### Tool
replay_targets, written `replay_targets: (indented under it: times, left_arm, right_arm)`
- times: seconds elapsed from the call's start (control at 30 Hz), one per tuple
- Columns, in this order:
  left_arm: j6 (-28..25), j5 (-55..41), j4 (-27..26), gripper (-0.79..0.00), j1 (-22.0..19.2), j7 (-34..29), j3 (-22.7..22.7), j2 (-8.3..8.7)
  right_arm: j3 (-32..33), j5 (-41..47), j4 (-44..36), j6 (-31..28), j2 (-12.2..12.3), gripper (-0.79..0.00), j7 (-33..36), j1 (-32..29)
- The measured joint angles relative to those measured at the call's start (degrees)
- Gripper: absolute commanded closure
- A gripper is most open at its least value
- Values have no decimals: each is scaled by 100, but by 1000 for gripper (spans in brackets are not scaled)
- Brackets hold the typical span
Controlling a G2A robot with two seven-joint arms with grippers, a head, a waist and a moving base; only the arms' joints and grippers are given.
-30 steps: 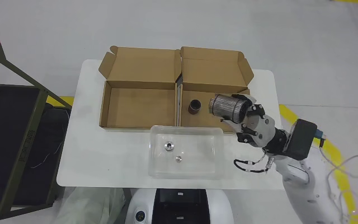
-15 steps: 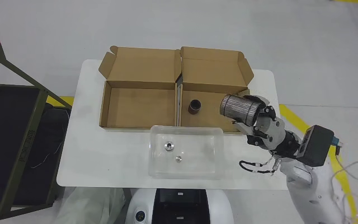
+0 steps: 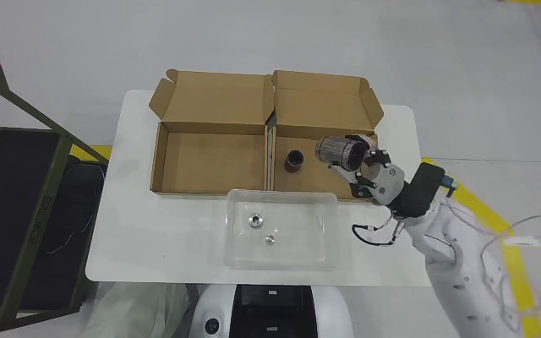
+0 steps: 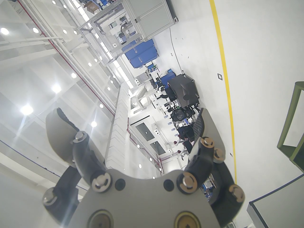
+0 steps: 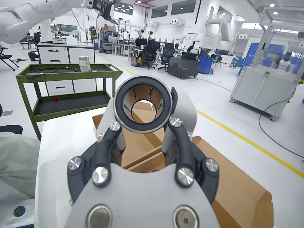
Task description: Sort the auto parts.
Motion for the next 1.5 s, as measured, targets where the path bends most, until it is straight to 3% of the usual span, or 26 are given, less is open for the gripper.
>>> replay_targets:
  times: [0.17, 0.5, 1.5]
  left_arm:
    - [0, 0, 0, -785, 0, 0, 0, 0]
    - [0, 0, 0, -785, 0, 0, 0, 0]
    - [0, 0, 0, -785, 0, 0, 0, 0]
  right_arm:
    - [-56, 194, 348, 144, -9, 0, 464, 207]
    - [-276, 719, 1193, 468, -28, 0, 2012, 758]
    - [-1469, 216, 2827, 1154, -246, 0, 3198, 1800]
